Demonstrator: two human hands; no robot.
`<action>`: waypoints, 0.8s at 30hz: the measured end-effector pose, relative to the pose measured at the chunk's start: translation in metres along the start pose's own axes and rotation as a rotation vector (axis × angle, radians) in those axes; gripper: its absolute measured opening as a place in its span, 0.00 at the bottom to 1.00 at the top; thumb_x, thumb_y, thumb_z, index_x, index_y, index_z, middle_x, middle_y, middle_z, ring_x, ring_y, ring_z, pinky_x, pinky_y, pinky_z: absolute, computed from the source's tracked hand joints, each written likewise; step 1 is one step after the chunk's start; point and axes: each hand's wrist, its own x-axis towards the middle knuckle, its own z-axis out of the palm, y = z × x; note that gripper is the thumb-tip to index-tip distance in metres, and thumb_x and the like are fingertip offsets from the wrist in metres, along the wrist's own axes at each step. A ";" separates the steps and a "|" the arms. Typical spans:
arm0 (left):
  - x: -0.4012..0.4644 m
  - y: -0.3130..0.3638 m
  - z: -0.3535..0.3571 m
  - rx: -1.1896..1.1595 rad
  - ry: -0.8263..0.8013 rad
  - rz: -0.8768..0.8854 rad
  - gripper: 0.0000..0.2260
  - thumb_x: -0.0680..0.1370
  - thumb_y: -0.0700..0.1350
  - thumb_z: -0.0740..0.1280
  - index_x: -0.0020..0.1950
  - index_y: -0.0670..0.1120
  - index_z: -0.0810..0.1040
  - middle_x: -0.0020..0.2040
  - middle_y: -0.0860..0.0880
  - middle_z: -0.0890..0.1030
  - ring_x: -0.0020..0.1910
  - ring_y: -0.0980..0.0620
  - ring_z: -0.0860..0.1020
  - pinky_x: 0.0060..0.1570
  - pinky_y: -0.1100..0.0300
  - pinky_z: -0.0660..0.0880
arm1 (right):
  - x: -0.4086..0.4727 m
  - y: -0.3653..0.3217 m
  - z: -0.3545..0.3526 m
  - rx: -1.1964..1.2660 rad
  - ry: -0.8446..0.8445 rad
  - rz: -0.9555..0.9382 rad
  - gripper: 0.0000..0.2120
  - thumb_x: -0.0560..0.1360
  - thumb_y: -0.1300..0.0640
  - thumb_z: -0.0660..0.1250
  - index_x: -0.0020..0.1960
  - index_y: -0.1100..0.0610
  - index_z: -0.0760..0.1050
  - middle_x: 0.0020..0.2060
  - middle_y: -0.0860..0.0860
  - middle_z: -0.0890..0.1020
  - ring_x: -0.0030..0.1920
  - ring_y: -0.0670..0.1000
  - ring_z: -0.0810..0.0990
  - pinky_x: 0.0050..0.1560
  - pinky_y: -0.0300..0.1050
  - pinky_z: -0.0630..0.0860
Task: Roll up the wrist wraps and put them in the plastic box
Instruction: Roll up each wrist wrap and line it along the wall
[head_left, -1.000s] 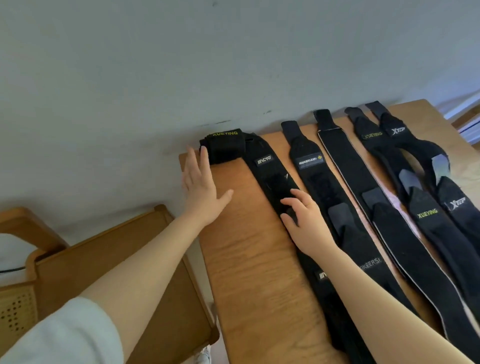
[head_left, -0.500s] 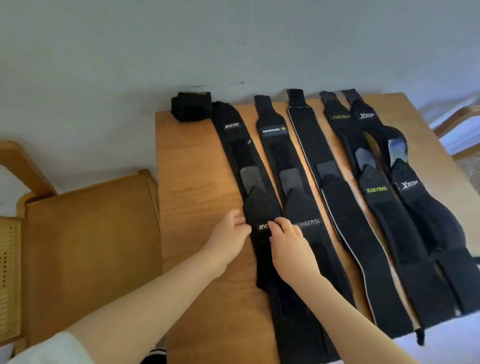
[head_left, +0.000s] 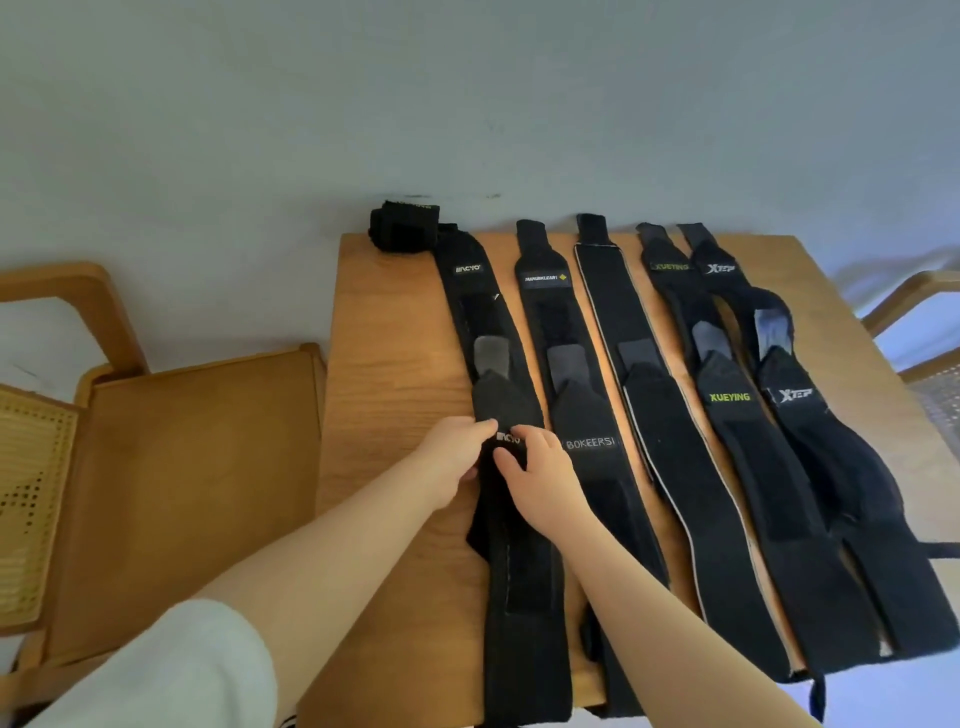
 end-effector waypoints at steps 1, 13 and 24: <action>0.000 -0.001 0.001 0.077 0.018 0.034 0.09 0.81 0.45 0.60 0.57 0.44 0.75 0.49 0.48 0.76 0.48 0.50 0.74 0.49 0.58 0.73 | 0.001 0.001 0.001 -0.031 0.011 0.023 0.22 0.80 0.49 0.59 0.72 0.55 0.64 0.70 0.53 0.67 0.68 0.54 0.67 0.68 0.52 0.67; 0.007 -0.007 0.017 0.532 0.226 0.200 0.18 0.83 0.43 0.54 0.73 0.41 0.63 0.71 0.43 0.68 0.70 0.47 0.67 0.66 0.56 0.65 | 0.024 -0.001 0.000 0.085 0.083 0.148 0.19 0.81 0.57 0.59 0.71 0.56 0.65 0.70 0.55 0.65 0.64 0.54 0.72 0.62 0.45 0.72; 0.021 -0.005 -0.007 0.081 0.148 0.002 0.19 0.79 0.43 0.65 0.69 0.47 0.68 0.61 0.46 0.77 0.57 0.46 0.76 0.59 0.49 0.75 | 0.057 -0.024 0.000 -0.514 -0.076 -0.314 0.35 0.77 0.62 0.63 0.78 0.52 0.49 0.78 0.50 0.47 0.77 0.53 0.46 0.74 0.53 0.54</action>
